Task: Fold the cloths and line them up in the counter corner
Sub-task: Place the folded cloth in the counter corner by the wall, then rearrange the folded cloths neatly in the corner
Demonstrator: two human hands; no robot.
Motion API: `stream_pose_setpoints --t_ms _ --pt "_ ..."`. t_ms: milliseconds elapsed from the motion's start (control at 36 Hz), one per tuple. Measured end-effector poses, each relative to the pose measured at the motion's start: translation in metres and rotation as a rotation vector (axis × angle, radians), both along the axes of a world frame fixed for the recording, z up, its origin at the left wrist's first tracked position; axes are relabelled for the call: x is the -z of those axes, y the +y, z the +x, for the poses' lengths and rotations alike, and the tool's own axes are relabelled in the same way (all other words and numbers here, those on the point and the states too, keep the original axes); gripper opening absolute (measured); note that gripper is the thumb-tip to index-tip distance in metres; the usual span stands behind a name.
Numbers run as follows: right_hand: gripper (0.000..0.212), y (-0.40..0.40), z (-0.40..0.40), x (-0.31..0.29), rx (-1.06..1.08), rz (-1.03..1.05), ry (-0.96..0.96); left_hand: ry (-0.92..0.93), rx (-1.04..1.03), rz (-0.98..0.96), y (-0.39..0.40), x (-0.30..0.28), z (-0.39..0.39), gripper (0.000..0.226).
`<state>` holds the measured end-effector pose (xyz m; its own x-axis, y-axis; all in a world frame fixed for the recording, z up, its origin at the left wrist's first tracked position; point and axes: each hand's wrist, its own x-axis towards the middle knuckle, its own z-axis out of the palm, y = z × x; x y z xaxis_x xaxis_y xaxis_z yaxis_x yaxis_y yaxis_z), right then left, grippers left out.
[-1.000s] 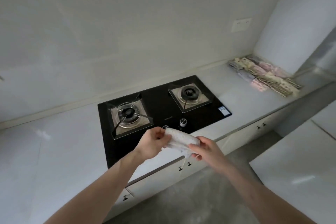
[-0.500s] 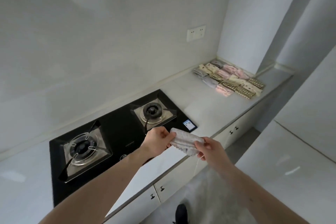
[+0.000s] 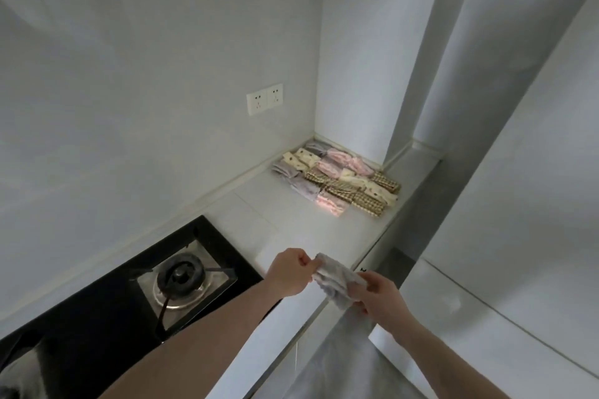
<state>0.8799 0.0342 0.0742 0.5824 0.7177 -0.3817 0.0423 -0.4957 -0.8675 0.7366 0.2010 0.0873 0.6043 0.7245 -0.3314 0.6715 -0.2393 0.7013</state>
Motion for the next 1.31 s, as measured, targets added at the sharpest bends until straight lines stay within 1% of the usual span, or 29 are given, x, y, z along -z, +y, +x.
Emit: stream_pose_setpoints --t_ms 139,250,306,444,556,667,722,806,889,972,1028,1083,1139,1250,1306 --pt "0.014 0.033 0.061 0.011 -0.039 -0.043 0.014 -0.051 -0.021 -0.047 0.025 0.005 0.059 0.031" --pt "0.014 0.064 0.111 0.025 -0.076 -0.083 0.032 -0.092 -0.137 -0.193 0.046 0.011 0.096 0.025" --pt "0.014 0.081 0.139 0.037 -0.097 -0.105 0.004 -0.087 -0.189 -0.235 0.057 0.018 0.111 0.023" --pt "0.011 0.123 0.204 0.065 -0.135 -0.166 -0.009 -0.04 -0.318 -0.264 0.071 0.024 0.138 0.019" --pt "0.01 0.149 0.233 0.073 -0.087 -0.197 -0.005 -0.015 -0.393 -0.265 0.076 0.028 0.148 0.015" --pt "0.011 0.173 0.259 0.083 -0.113 -0.254 -0.034 0.024 -0.427 -0.278 0.08 0.033 0.152 0.014" --pt "0.017 0.185 0.271 0.091 -0.146 -0.302 -0.092 0.049 -0.419 -0.281 0.085 0.037 0.151 0.013" --pt "0.033 0.2 0.285 0.106 -0.214 -0.391 -0.191 0.094 -0.388 -0.278 0.097 0.043 0.151 0.011" --pt "0.038 0.208 0.289 0.108 -0.272 -0.478 -0.324 0.136 -0.341 -0.271 0.112 0.046 0.154 0.017" --pt "0.035 0.209 0.29 0.106 -0.351 -0.569 -0.523 0.161 -0.294 -0.256 0.129 0.049 0.158 0.015" --pt "0.032 0.212 0.293 0.109 -0.35 -0.553 -0.603 0.169 -0.276 -0.235 0.142 0.053 0.163 0.008" --pt "0.033 0.215 0.296 0.112 -0.373 -0.538 -0.644 0.175 -0.27 -0.217 0.154 0.059 0.169 0.002" --pt "0.033 0.218 0.298 0.113 -0.373 -0.502 -0.634 0.197 -0.254 -0.211 0.164 0.064 0.174 0.002" --pt "0.022 0.221 0.302 0.113 -0.358 -0.481 -0.721 0.226 -0.216 -0.221 0.178 0.073 0.184 0.015" --pt "0.018 0.223 0.305 0.114 -0.354 -0.471 -0.714 0.243 -0.214 -0.219 0.186 0.078 0.19 0.019"
